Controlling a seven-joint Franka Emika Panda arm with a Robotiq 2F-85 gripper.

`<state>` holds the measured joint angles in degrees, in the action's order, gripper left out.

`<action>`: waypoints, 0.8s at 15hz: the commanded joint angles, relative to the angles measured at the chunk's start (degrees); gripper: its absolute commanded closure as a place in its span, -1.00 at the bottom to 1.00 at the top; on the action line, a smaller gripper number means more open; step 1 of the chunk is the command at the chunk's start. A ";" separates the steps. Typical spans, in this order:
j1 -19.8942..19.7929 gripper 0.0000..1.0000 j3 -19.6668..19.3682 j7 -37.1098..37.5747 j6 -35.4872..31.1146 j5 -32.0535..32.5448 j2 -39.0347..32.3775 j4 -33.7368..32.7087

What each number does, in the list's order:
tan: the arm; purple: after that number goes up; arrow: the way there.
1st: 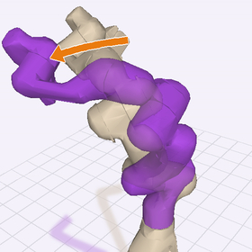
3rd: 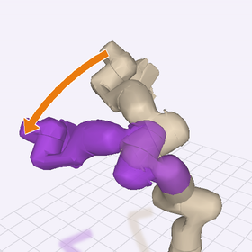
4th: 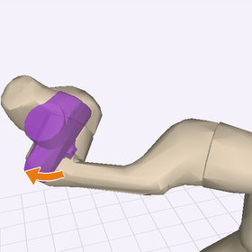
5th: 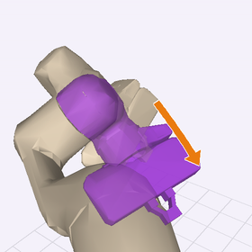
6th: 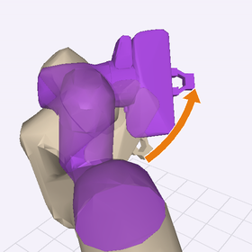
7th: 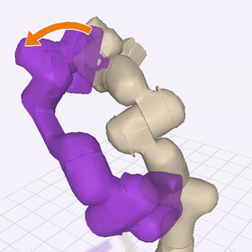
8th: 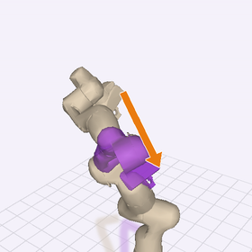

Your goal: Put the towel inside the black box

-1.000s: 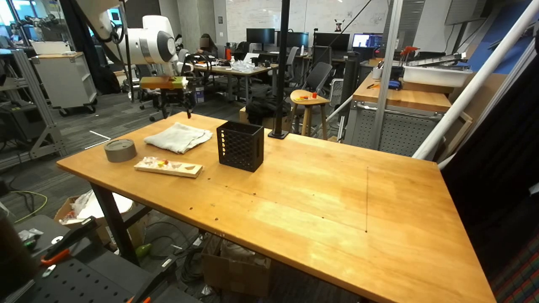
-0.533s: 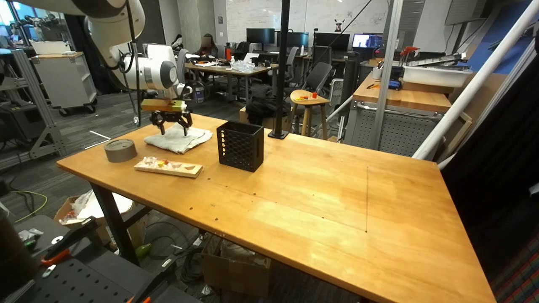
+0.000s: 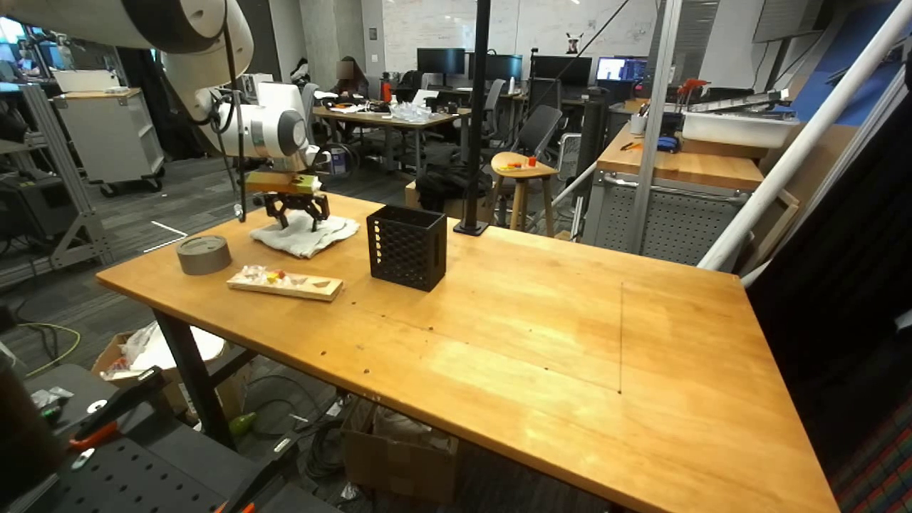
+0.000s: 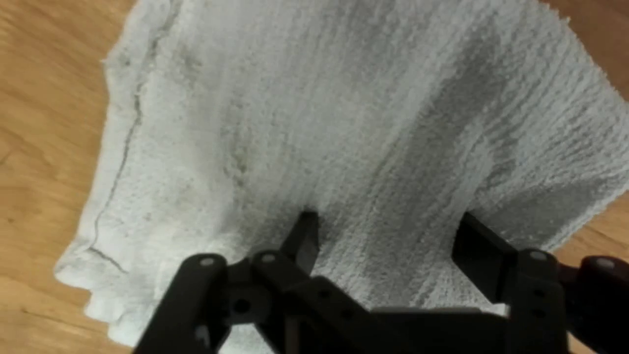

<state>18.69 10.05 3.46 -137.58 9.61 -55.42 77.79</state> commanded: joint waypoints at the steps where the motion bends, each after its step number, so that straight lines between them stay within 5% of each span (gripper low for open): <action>1: 0.47 0.15 -1.49 -1.84 1.45 -0.78 -1.06 -2.96; 7: 0.57 1.00 -3.14 -1.73 3.29 -0.03 1.13 -2.88; 12: 0.41 0.90 -5.31 -1.94 8.92 1.52 6.74 -0.65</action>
<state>18.69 6.25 2.35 -133.28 10.18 -53.70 75.39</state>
